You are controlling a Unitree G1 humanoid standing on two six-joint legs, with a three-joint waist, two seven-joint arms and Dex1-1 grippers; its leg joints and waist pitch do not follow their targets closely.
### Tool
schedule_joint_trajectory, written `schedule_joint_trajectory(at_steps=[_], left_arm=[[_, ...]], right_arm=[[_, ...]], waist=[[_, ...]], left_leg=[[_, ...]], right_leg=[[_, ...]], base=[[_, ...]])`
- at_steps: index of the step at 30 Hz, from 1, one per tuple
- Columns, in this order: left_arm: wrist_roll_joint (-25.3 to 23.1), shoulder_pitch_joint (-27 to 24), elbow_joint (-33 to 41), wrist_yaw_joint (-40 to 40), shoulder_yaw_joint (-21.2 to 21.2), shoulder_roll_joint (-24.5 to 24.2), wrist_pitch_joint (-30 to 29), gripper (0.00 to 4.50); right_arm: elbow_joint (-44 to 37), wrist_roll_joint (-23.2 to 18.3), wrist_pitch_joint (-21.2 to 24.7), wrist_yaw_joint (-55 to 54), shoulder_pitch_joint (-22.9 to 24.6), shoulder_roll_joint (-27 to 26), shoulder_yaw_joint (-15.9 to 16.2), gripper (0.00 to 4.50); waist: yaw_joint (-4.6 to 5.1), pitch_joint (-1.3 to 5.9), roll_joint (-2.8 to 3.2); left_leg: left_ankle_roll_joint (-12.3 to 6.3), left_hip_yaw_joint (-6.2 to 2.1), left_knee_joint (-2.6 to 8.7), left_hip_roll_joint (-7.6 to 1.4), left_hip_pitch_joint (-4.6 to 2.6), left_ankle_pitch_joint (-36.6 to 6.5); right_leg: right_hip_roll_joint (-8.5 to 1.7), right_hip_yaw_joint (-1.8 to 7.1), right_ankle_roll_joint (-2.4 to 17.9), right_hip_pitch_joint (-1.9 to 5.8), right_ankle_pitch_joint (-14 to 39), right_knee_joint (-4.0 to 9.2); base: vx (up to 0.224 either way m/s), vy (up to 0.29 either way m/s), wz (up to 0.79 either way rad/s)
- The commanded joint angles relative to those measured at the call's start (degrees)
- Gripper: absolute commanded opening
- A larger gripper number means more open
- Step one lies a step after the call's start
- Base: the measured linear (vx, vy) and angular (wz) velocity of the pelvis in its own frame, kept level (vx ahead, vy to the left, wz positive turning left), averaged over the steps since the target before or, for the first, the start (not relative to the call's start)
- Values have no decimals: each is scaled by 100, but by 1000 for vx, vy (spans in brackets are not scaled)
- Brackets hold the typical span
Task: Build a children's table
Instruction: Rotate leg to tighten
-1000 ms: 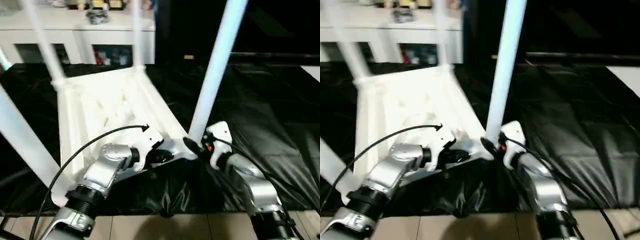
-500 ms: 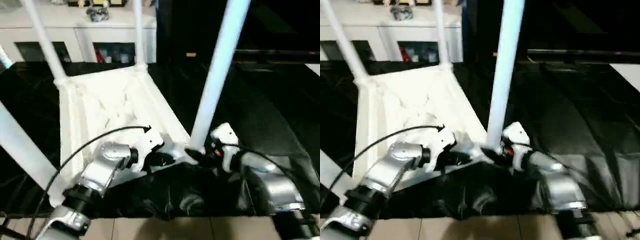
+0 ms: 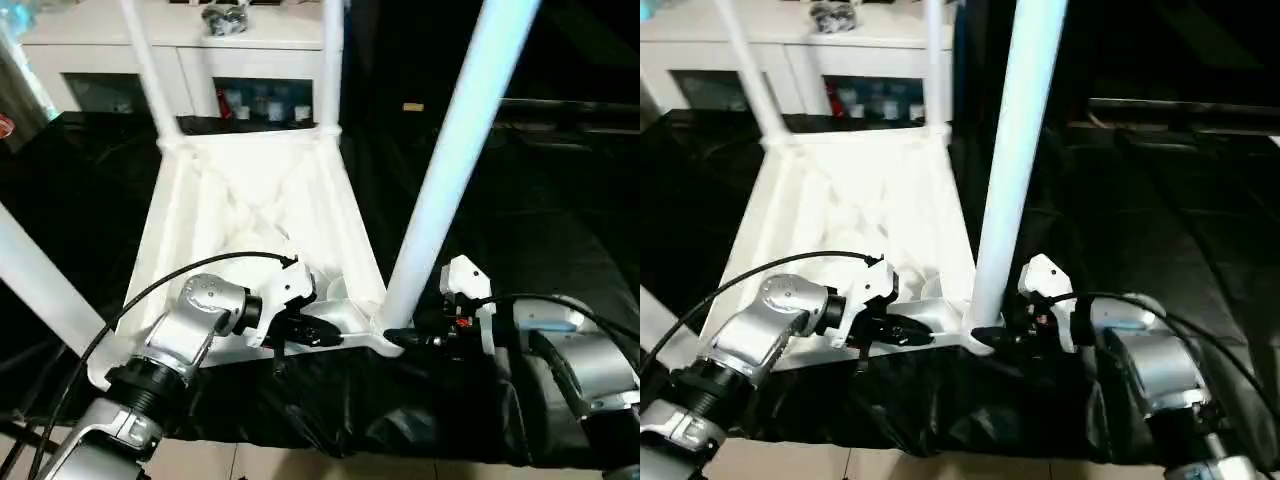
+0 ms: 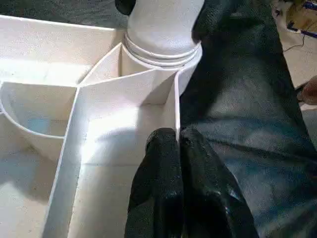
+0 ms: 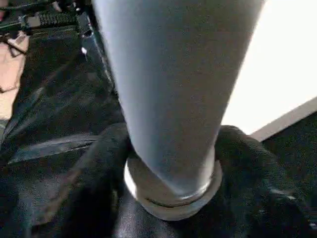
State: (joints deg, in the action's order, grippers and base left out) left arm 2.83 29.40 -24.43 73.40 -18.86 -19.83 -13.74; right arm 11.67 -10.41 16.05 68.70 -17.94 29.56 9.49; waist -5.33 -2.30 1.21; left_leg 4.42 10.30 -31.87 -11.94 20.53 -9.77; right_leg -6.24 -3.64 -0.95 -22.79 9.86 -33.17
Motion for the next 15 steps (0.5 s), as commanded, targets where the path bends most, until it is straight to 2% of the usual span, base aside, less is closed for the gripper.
schedule_joint_trajectory(at_steps=[1, 3, 5, 6, 7, 10, 15], left_arm=[[-47, 107, -79, 61, -145, 12, 33, 0], [-56, 129, -126, 107, -143, 0, 59, 0], [-59, 141, -156, 116, -145, -3, 73, 0], [-66, 171, -237, 122, -160, -19, 124, 0], [-65, 177, -256, 115, -155, -19, 130, 0], [-69, 189, -309, 49, -115, -9, 131, 0], [-83, 148, -274, -101, -63, 36, 82, 0]], right_arm=[[107, 67, 101, 311, 137, -81, 504, 249], [143, 83, 78, 388, 97, -63, 536, 242], [160, 96, 65, 414, 83, -54, 552, 234], [199, 108, 39, 456, 59, -49, 572, 224], [210, 103, 32, 469, 52, -48, 583, 223], [257, 92, 17, 501, 27, -69, 622, 218], [226, 104, 34, 431, 77, -141, 658, 216]], waist=[[1, 288, -64], [10, 257, -87], [15, 249, -83], [18, 247, -116], [13, 246, -105], [17, 238, -146], [24, 224, -153]], left_leg=[[-368, 46, 325, -101, -24, -1351], [-302, 49, 345, -99, -36, -1569], [-250, 43, 359, -105, -52, -1690], [-235, 40, 361, -105, -45, -1699], [-233, 36, 364, -103, -46, -1705], [-233, 26, 375, -106, -24, -1624], [-215, 24, 384, -105, -18, -1683]], right_leg=[[-137, 171, 1448, 251, 1087, 316], [-139, 175, 1341, 228, 1443, 359], [-150, 188, 1257, 213, 1703, 383], [-149, 190, 1213, 212, 1760, 387], [-148, 190, 1200, 208, 1785, 389], [-152, 191, 1141, 213, 1765, 377], [-152, 191, 1130, 209, 1765, 390]], base=[[0, 0, 0], [0, 0, 0], [0, 0, 0], [0, 0, 0], [0, 0, 0], [0, 0, 0], [0, 0, 0]])
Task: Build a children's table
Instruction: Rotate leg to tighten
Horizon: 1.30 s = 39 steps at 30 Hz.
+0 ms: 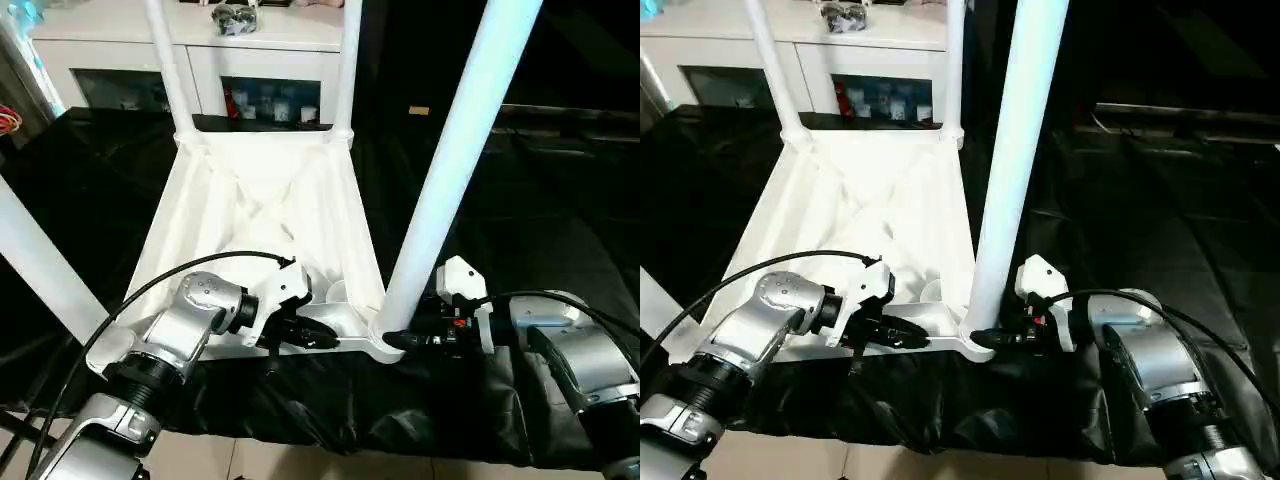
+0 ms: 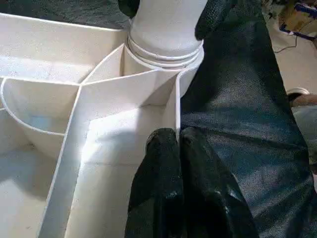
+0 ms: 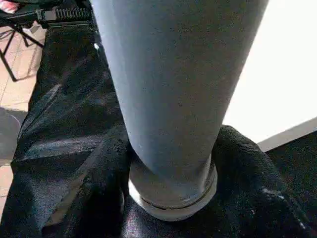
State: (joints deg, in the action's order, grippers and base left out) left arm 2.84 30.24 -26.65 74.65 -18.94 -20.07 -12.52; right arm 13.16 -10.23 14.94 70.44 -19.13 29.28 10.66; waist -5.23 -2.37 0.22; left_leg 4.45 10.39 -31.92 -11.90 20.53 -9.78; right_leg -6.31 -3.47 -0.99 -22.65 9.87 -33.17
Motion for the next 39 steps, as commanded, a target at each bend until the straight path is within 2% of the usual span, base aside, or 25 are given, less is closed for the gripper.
schedule_joint_trajectory(at_steps=[1, 6, 10, 13, 16, 18, 19, 20, 21, 22, 23, 24, 25, 26, 27, 28, 29, 30, 31, 32, 33, 35, 36, 37, 39], left_arm=[[-77, 43, -12, -344, -21, 116, -79, 0], [-103, 78, 80, -848, 56, 397, -257, 0], [-174, 79, 245, -1596, 110, 917, -465, 0], [-259, 43, 339, -1891, 49, 1141, -556, 0], [-288, -54, 529, -2014, -34, 1274, -657, 0], [-333, -125, 630, -2110, -89, 1359, -669, 0], [-360, -163, 678, -2124, -98, 1386, -683, 0], [-371, -184, 703, -2123, -101, 1387, -688, 0], [-374, -192, 713, -2122, -103, 1380, -687, 0], [-376, -214, 739, -2104, -104, 1345, -678, 0], [-361, -245, 759, -2011, -90, 1225, -629, 0], [-358, -247, 761, -1974, -87, 1187, -595, 0], [-353, -250, 766, -1927, -83, 1139, -560, 0], [-331, -257, 784, -1856, -69, 1066, -553, 0], [-320, -248, 776, -1747, -58, 951, -506, 0], [-303, -236, 757, -1602, -46, 819, -465, 0], [-304, -228, 746, -1521, -52, 754, -421, 0], [-299, -226, 749, -1462, -58, 708, -399, 0], [-273, -215, 740, -1360, -52, 644, -385, 0], [-254, -208, 736, -1277, -42, 593, -378, 0], [-238, -197, 712, -1132, -45, 509, -287, 0], [-220, -194, 692, -901, -29, 365, -228, 0], [-217, -193, 690, -875, -27, 349, -209, 0], [-207, -192, 690, -804, -22, 306, -182, 0], [-187, -187, 701, -644, -22, 202, -172, 0]], right_arm=[[6, 60, 194, 189, 265, -149, 527, 214], [-162, -124, 432, -411, 477, -481, 280, 213], [-309, -78, 739, -1963, 635, -1466, -39, 213], [-367, 23, 817, -2638, 656, -1966, -85, 212], [-317, 192, 955, -3165, 534, -2322, -51, 211], [-261, 287, 899, -3265, 451, -2442, 32, 211], [-286, 342, 880, -3305, 448, -2472, 45, 211], [-300, 366, 851, -3304, 447, -2473, 54, 211], [-312, 359, 849, -3298, 450, -2471, 50, 245], [-349, 322, 860, -3262, 460, -2449, 30, 265], [-427, 199, 944, -3106, 479, -2321, -15, 279], [-449, 177, 955, -3050, 484, -2273, -18, 279], [-476, 153, 967, -2981, 491, -2213, -21, 284], [-511, 149, 980, -2883, 503, -2122, -20, 298], [-534, 204, 915, -2685, 514, -1936, 20, 314], [-549, 275, 785, -2396, 532, -1696, 75, 314], [-547, 304, 727, -2266, 537, -1582, 93, 314], [-542, 325, 693, -2171, 540, -1508, 94, 314], [-499, 322, 640, -2019, 523, -1399, 83, 314], [-464, 318, 599, -1893, 508, -1310, 74, 314], [-402, 312, 521, -1699, 480, -1177, 73, 314], [-304, 309, 400, -1338, 430, -924, 106, 314], [-290, 311, 380, -1300, 420, -898, 109, 314], [-256, 305, 338, -1193, 394, -831, 116, 314], [-187, 266, 250, -930, 319, -685, 137, 314]], waist=[[11, 224, -37], [26, 164, -57], [108, 87, -26], [278, 47, -16], [404, 18, 54], [502, -29, 87], [546, -45, 145], [556, -83, 144], [520, -95, 151], [513, -111, 130], [526, -112, 96], [543, -137, 82], [595, -155, 72], [572, -149, 154], [299, -75, 279], [230, -121, 214], [271, -113, -164], [175, -114, -200], [90, -12, -126], [77, -47, -125], [45, 88, -38], [68, 105, -9], [70, 92, -3], [77, 116, -7], [50, 216, -29]], left_leg=[[-205, 10, 392, -111, -26, -1718], [-144, 5, 423, -107, -54, -2078], [120, -80, 475, -75, -98, -2750], [232, -213, 513, -37, -78, -3268], [227, -277, 560, -57, -102, -3675], [254, -359, 645, -95, -57, -4076], [285, -407, 722, -142, -53, -4487], [307, -401, 804, -189, -93, -4879], [310, -372, 836, -202, -123, -4995], [302, -347, 816, -177, -162, -4950], [260, -307, 673, -79, -286, -4631], [223, -290, 591, -28, -349, -4444], [132, -292, 493, 26, -322, -4120], [123, -306, 550, -37, -290, -4142], [237, -414, 1088, -403, 253, -5084], [222, -293, 1169, -382, 29, -5094], [156, -232, 523, 91, -342, -3757], [-152, -110, 83, 185, -441, -2068], [-222, -216, 371, 53, -25, -1110], [-177, -225, 474, 27, 115, -1014], [-95, -212, 483, -55, 22, -817], [-166, -132, 459, -91, -21, -1016], [-143, -89, 452, -96, -47, -1460], [-126, -89, 443, -92, -41, -1493], [-264, -77, 369, -85, -23, -878]], right_leg=[[-144, 174, 1133, 188, 1784, 391], [-146, 179, 1037, 146, 2279, 465], [-161, 129, 547, 73, 3563, 627], [-171, -51, 133, 117, 4206, 762], [-165, -165, 131, 148, 4074, 840], [-151, -293, 129, 247, 3838, 845], [-125, -329, 161, 321, 3538, 790], [-90, -344, 259, 327, 3192, 714], [-101, -282, 322, 318, 3071, 644], [-113, -270, 317, 264, 3231, 695], [-179, -318, 206, 160, 3840, 898], [-196, -408, 96, 97, 4209, 1051], [-168, -621, -186, 167, 4519, 1206], [-175, -664, -215, 276, 4362, 1143], [-146, -143, 237, 845, 1636, -196], [-89, -29, 306, 519, 1400, -125], [-262, -9, 50, 36, 4020, 783], [-530, 194, 27, -172, 5386, 1051], [-529, 200, 216, 302, 4746, 775], [-413, 132, 234, 336, 4342, 703], [-282, 95, 491, 299, 2848, 529], [-165, 92, 1020, 258, 1584, 410], [-148, 108, 1174, 220, 1742, 420], [-156, 114, 1241, 236, 1662, 401], [-126, 103, 1498, 302, 557, 266]], base=[[0, 0, 0], [0, 0, 0], [-41, -1, -2], [-62, 24, -13], [-34, 27, -11], [0, 0, 0], [0, 0, 0], [0, 0, 0], [0, 0, 0], [0, 0, 0], [0, 0, 0], [0, 0, 0], [0, 0, 0], [0, 0, 0], [0, 0, 0], [12, -83, 7], [85, -89, 23], [85, -89, 23], [144, -58, -7], [141, -32, -24], [141, -32, -24], [81, -16, 4], [76, -10, 8], [86, -2, 3], [85, 2, 0]])
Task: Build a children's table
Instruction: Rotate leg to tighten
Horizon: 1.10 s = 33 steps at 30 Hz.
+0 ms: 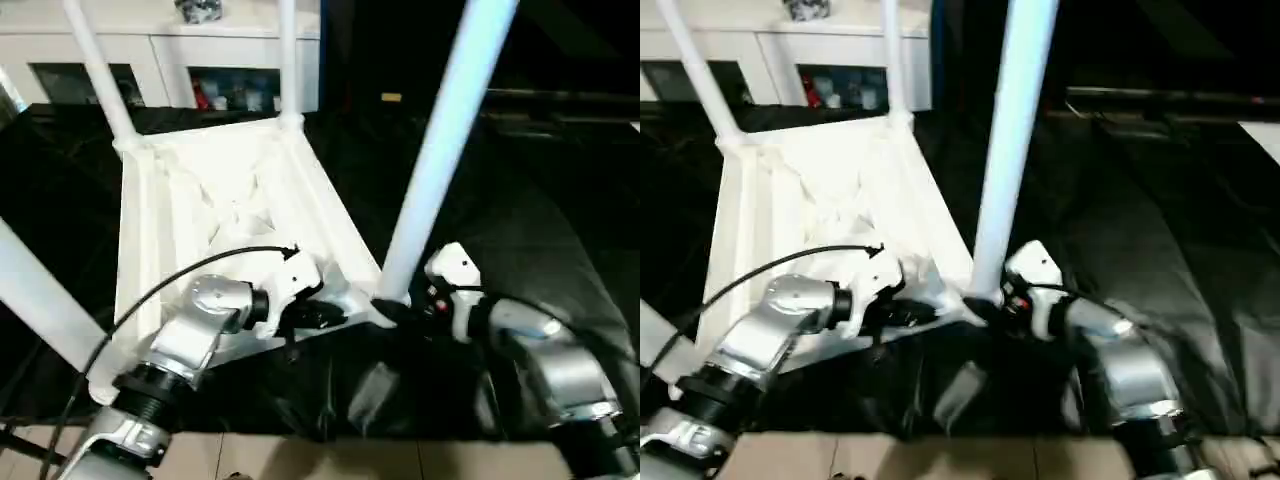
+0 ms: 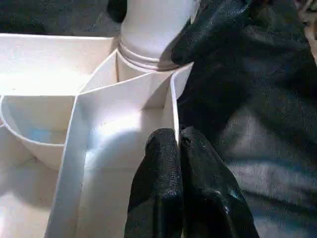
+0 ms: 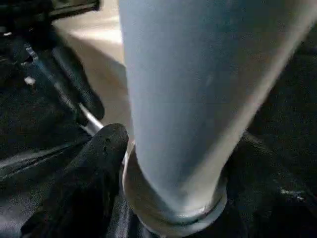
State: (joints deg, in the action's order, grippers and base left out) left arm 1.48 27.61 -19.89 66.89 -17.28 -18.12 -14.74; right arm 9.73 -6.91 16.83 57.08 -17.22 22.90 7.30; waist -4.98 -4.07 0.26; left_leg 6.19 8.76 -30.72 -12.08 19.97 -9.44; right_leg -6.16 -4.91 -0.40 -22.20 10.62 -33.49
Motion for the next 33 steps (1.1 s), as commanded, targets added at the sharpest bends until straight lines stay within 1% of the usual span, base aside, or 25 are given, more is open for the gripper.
schedule_joint_trajectory(at_steps=[1, 2, 3, 4, 5, 6, 8, 9, 10, 11, 12, 14, 17, 18, 20, 21, 23, 25, 27, 28, 29, 30, 31, 32, 33], left_arm=[[-48, 77, 24, 153, -192, -6, 55, 0], [-41, 80, 22, 193, -197, -32, 64, 0], [-21, 98, -3, 303, -227, -111, 87, 0], [-21, 98, -3, 303, -227, -111, 87, 0], [-13, 106, -17, 361, -246, -149, 109, 0], [31, 118, -74, 570, -282, -262, 154, 0], [33, 120, -82, 586, -286, -271, 162, 0], [26, 142, -144, 640, -302, -305, 212, 0], [18, 156, -180, 661, -308, -319, 239, 0], [16, 169, -207, 676, -303, -324, 250, 0], [13, 198, -263, 714, -292, -339, 268, 0], [8, 235, -324, 733, -272, -351, 285, 0], [6, 275, -390, 739, -267, -370, 314, 0], [24, 283, -404, 684, -260, -343, 300, 0], [41, 257, -373, 570, -234, -268, 269, 0], [48, 247, -361, 526, -219, -238, 256, 0], [64, 227, -333, 469, -197, -198, 227, 0], [69, 150, -251, 99, -82, -45, 133, 0], [46, 53, -158, -280, 0, 107, -2, 0], [37, 25, -125, -345, -4, 142, -33, 0], [26, -1, -96, -398, -8, 166, -52, 0], [8, -55, -32, -514, -9, 224, -120, 0], [-5, -94, 22, -603, -13, 279, -176, 0], [-32, -129, 70, -754, -3, 357, -240, 0], [-55, -144, 99, -884, 9, 431, -301, 0]], right_arm=[[167, -72, 47, 438, 116, -30, 479, 314], [188, -83, 22, 497, 94, 1, 490, 314], [262, -121, -27, 719, 16, 88, 527, 314], [262, -121, -27, 719, 16, 88, 527, 314], [297, -123, -60, 813, -20, 118, 548, 314], [375, -153, -122, 1107, -107, 164, 622, 314], [381, -157, -125, 1131, -113, 166, 629, 314], [425, -151, -160, 1249, -144, 186, 672, 314], [451, -142, -181, 1301, -161, 196, 696, 314], [473, -148, -194, 1339, -174, 201, 713, 314], [511, -167, -216, 1412, -199, 204, 744, 291], [538, -192, -231, 1452, -216, 193, 761, 279], [560, -211, -251, 1486, -226, 166, 776, 266], [552, -237, -269, 1505, -197, 134, 774, 263], [575, -255, -302, 1436, -163, 57, 740, 262], [589, -263, -309, 1405, -156, 27, 726, 262], [594, -278, -312, 1363, -141, -11, 712, 262], [648, -245, -332, 1042, -106, -175, 660, 262], [767, -169, -272, 489, -112, -415, 519, 262], [823, -142, -243, 293, -125, -499, 459, 262], [862, -120, -259, 145, -127, -568, 418, 252], [920, -91, -259, -150, -119, -711, 336, 249], [959, -69, -212, -390, -110, -829, 275, 249], [992, -30, -188, -653, -95, -953, 224, 248], [1016, -5, -184, -842, -84, -1044, 186, 248]], waist=[[24, 393, -33], [-10, 415, -34], [-16, 431, -52], [-12, 440, -51], [-25, 429, -35], [-29, 431, -43], [-20, 414, -47], [-22, 404, -62], [-21, 400, -61], [-22, 373, -69], [-22, 367, -86], [-29, 357, -85], [-28, 378, -78], [-31, 384, -58], [-28, 385, -86], [-29, 392, -83], [-29, 388, -91], [-24, 373, -87], [-15, 362, -97], [-6, 346, -92], [7, 338, -100], [29, 336, -105], [42, 325, -107], [70, 321, -103], [91, 326, -115]], left_leg=[[-509, 98, 226, -56, 42, -743], [-648, 112, 191, -47, 24, -481], [-755, 118, 164, -37, 36, -328], [-802, 111, 155, -32, 53, -253], [-868, 119, 144, -38, 50, -223], [-875, 112, 144, -47, 57, -303], [-827, 120, 140, -60, 66, -490], [-769, 121, 150, -64, 74, -639], [-731, 126, 154, -65, 69, -738], [-633, 132, 178, -70, 55, -991], [-536, 139, 191, -72, 36, -1196], [-428, 149, 212, -78, 13, -1359], [-352, 153, 216, -81, 5, -1387], [-348, 150, 214, -83, 8, -1362], [-368, 149, 202, -75, 36, -1266], [-396, 149, 196, -69, 42, -1210], [-426, 156, 190, -64, 41, -1209], [-406, 159, 199, -67, 44, -1299], [-298, 147, 224, -67, 32, -1535], [-243, 137, 244, -65, 24, -1680], [-217, 131, 253, -58, 34, -1759], [-165, 108, 271, -51, 61, -1829], [-138, 100, 287, -53, 67, -1884], [-95, 91, 288, -44, 62, -1972], [-78, 83, 287, -41, 49, -2029]], right_leg=[[-129, 248, 1508, 263, 198, 268], [-128, 247, 1635, 267, -213, 229], [-131, 246, 1722, 285, -485, 194], [-128, 241, 1753, 307, -582, 171], [-134, 239, 1776, 294, -610, 175], [-141, 225, 1780, 304, -455, 168], [-146, 234, 1732, 293, -147, 185], [-155, 238, 1686, 286, 97, 196], [-157, 242, 1656, 279, 240, 210], [-160, 253, 1573, 259, 626, 251], [-163, 271, 1475, 244, 960, 278], [-164, 302, 1335, 220, 1319, 309], [-150, 327, 1275, 206, 1292, 305], [-147, 327, 1304, 206, 1173, 287], [-143, 326, 1344, 219, 947, 264], [-140, 323, 1362, 225, 855, 251], [-142, 323, 1377, 220, 858, 258], [-147, 326, 1359, 211, 1009, 277], [-159, 322, 1220, 203, 1510, 327], [-163, 317, 1126, 184, 1838, 361], [-162, 314, 1055, 185, 2019, 379], [-161, 302, 921, 195, 2268, 392], [-161, 295, 844, 189, 2427, 410], [-170, 294, 731, 171, 2679, 441], [-172, 292, 646, 156, 2842, 469]], base=[[71, 5, 3], [61, 4, 4], [61, 4, 4], [0, 0, 0], [0, 0, 0], [0, 0, 0], [0, 0, 0], [0, 0, 0], [0, 0, 0], [0, 0, 0], [0, 0, 0], [0, 0, 0], [0, 0, 0], [0, 0, 0], [0, 0, 0], [0, 0, 0], [0, 0, 0], [0, 0, 0], [0, 0, 0], [0, 0, 0], [0, 0, 0], [0, 0, 0], [0, 0, 0], [0, 0, 0], [0, 0, 0]])
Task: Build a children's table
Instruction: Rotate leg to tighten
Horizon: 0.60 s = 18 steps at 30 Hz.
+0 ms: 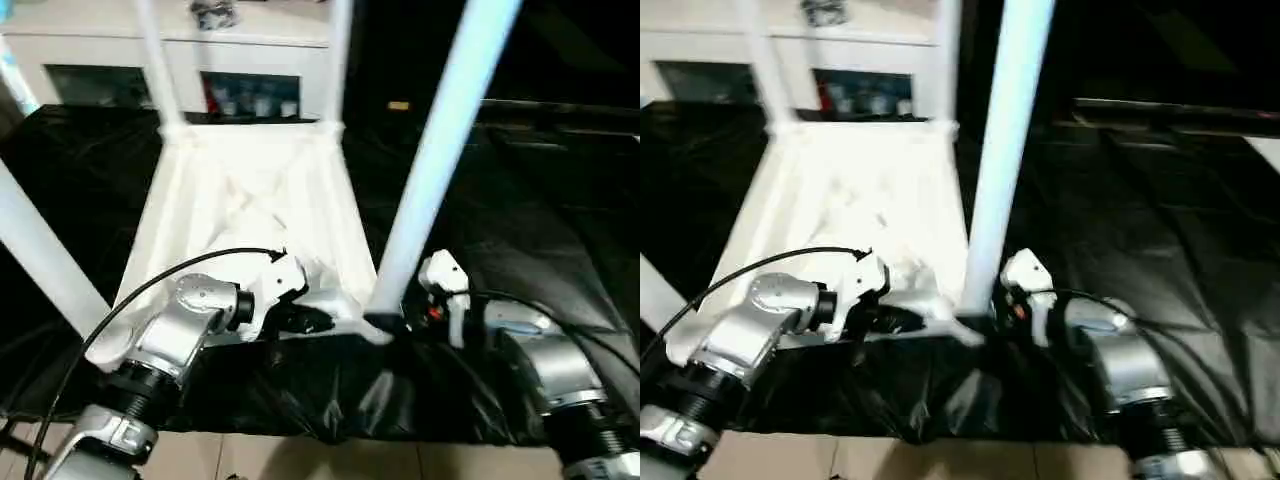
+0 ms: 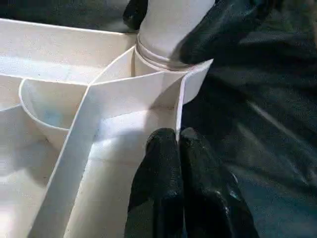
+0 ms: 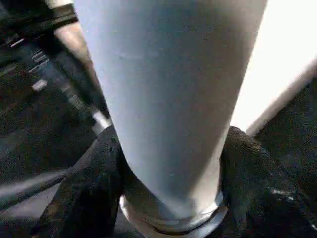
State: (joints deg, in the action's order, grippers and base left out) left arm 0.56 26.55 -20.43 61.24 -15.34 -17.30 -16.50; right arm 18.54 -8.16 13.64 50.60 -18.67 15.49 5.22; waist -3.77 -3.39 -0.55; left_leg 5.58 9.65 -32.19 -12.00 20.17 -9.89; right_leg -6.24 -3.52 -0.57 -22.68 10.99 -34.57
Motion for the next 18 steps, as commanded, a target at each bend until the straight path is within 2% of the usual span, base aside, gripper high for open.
schedule_joint_trajectory(at_steps=[1, 3, 6, 9, 10, 12, 13, 14, 16, 17, 18], left_arm=[[24, -52, 188, -444, -174, 434, -186, 0], [4, -62, 224, -596, -163, 538, -248, 0], [-114, -126, 429, -1335, -189, 1058, -545, 0], [-130, -144, 497, -1413, -243, 1167, -619, 0], [-140, -149, 501, -1418, -251, 1167, -615, 0], [-149, -133, 486, -1313, -277, 1082, -530, 0], [-141, -135, 488, -1286, -270, 1056, -517, 0], [-134, -135, 490, -1243, -276, 1025, -490, 0], [-132, -147, 528, -1087, -291, 902, -425, 0], [-136, -151, 542, -1054, -295, 875, -416, 0], [-109, -151, 574, -858, -310, 756, -390, 0]], right_arm=[[145, 139, 154, -420, 71, -425, 350, 248], [153, 143, 237, -673, 75, -574, 294, 247], [233, 404, 199, -1807, 47, -1280, 252, 246], [234, 612, -4, -1910, 38, -1350, 473, 246], [233, 620, -25, -1879, 41, -1344, 502, 246], [168, 499, -50, -1682, 35, -1296, 482, 246], [145, 451, -24, -1631, 35, -1288, 462, 280], [127, 431, -20, -1584, 34, -1263, 454, 280], [41, 376, 43, -1430, 37, -1176, 402, 317], [19, 369, 60, -1402, 38, -1158, 388, 317], [-26, 399, 20, -1271, 26, -1013, 381, 324]], waist=[[-14, 258, -38], [31, 256, -30], [62, 257, -18], [72, 274, -17], [69, 280, -48], [67, 290, -45], [63, 297, -37], [61, 300, -34], [58, 303, -35], [58, 307, -36], [50, 305, -10]], left_leg=[[-19, -7, 434, -48, 19, -2013], [-34, -7, 439, -41, 17, -2019], [-11, -3, 455, -55, 36, -1965], [-26, 1, 448, -39, 30, -1947], [-76, 5, 447, -40, 44, -1906], [-131, 16, 440, -42, 48, -1839], [-139, 15, 440, -45, 57, -1775], [-159, 27, 432, -45, 63, -1676], [-184, 32, 427, -40, 73, -1590], [-201, 35, 420, -39, 81, -1525], [-207, 37, 420, -43, 70, -1527]], right_leg=[[-162, 154, 641, 188, 2844, 588], [-151, 153, 618, 168, 2875, 609], [-138, 161, 656, 155, 2630, 592], [-129, 160, 624, 160, 2538, 599], [-121, 163, 637, 166, 2422, 585], [-117, 176, 669, 165, 2261, 578], [-118, 178, 695, 176, 2149, 564], [-109, 185, 749, 177, 1931, 546], [-105, 185, 801, 197, 1749, 527], [-109, 187, 835, 209, 1650, 513], [-111, 188, 862, 203, 1638, 514]], base=[[0, 0, 0], [0, 0, 0], [0, 0, 0], [0, 0, 0], [0, 0, 0], [0, 0, 0], [0, 0, 0], [0, 0, 0], [0, 0, 0], [0, 0, 0], [0, 0, 0]])
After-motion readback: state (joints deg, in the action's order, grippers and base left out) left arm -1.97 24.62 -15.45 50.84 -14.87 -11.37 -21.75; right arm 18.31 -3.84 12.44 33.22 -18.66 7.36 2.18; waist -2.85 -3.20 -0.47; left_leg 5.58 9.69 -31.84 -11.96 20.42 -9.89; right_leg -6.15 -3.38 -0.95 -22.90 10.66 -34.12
